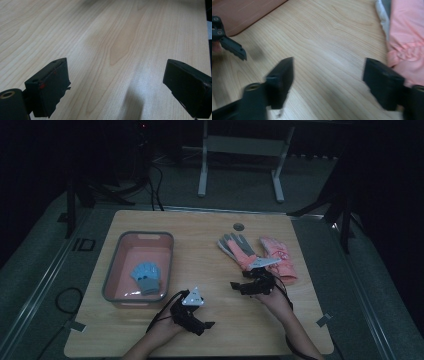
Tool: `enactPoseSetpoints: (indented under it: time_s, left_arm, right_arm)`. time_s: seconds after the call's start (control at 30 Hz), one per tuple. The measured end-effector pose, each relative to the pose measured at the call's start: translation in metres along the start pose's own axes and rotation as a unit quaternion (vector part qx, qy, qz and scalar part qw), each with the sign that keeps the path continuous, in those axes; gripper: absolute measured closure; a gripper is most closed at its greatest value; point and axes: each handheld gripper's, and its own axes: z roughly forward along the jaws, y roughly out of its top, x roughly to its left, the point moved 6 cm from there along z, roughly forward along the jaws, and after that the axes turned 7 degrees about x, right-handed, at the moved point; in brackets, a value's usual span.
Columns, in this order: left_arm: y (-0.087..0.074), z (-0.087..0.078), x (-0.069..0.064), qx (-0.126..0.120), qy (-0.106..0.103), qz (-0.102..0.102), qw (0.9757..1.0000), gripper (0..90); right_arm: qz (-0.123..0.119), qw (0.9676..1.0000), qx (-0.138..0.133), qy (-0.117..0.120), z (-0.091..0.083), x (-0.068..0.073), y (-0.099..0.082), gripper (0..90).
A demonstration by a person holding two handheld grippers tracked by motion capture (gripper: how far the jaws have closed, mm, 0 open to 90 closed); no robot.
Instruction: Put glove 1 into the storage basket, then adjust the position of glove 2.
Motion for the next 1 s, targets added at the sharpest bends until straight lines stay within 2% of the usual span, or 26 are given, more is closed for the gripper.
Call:
enactPoseSetpoints:
  time_s: [0.07,0.1,0.2,0.3,0.4,0.53,0.6,0.63,0.77,0.87,1.0]
  left_arm:
    - [-0.001,-0.001,0.001,0.001,0.008,0.003,1.0000,6.8]
    - [-0.001,-0.002,0.001,-0.002,0.010,0.002,1.0000,6.8]
    - [-0.002,-0.002,0.001,-0.004,0.009,-0.005,0.9999,6.8]
    - [-0.004,-0.002,0.000,0.000,0.008,-0.003,1.0000,6.8]
    - [-0.007,-0.001,-0.001,0.001,0.001,-0.008,1.0000,6.8]
    - [-0.008,-0.001,-0.002,0.003,0.002,-0.007,1.0000,6.8]
    - [-0.008,0.000,-0.002,0.004,0.002,-0.007,1.0000,6.8]
    - [-0.008,0.001,-0.002,0.005,0.003,-0.006,1.0000,6.8]
    - [-0.010,0.002,-0.002,0.014,0.009,-0.001,0.9999,5.8]
    - [-0.010,0.003,-0.003,0.014,0.006,-0.003,0.9999,4.6]
    - [-0.011,0.002,-0.001,0.013,0.007,-0.003,0.9999,4.4]
  right_arm:
    - [-0.013,0.9997,0.002,-0.019,-0.004,-0.005,0.000,39.1]
    - [-0.021,0.9996,0.005,-0.018,-0.005,-0.007,0.001,43.8]
    - [-0.022,0.9995,0.006,-0.023,-0.008,-0.013,0.004,46.8]
    - [-0.025,0.9989,0.001,-0.039,-0.014,-0.030,0.012,50.4]
    - [-0.009,0.9985,-0.006,-0.053,-0.019,-0.049,0.021,53.4]
    - [0.002,0.9973,-0.011,-0.073,-0.022,-0.071,0.034,55.6]
    - [0.004,0.9970,-0.011,-0.076,-0.021,-0.077,0.037,56.7]
    - [0.009,0.9964,-0.010,-0.083,-0.018,-0.087,0.041,57.9]
    - [0.028,0.9961,-0.009,-0.083,-0.006,-0.104,0.049,58.6]
    - [0.024,0.9959,0.000,-0.087,0.005,-0.112,0.054,58.3]
    - [0.021,0.9948,0.026,-0.097,0.023,-0.121,0.056,58.2]
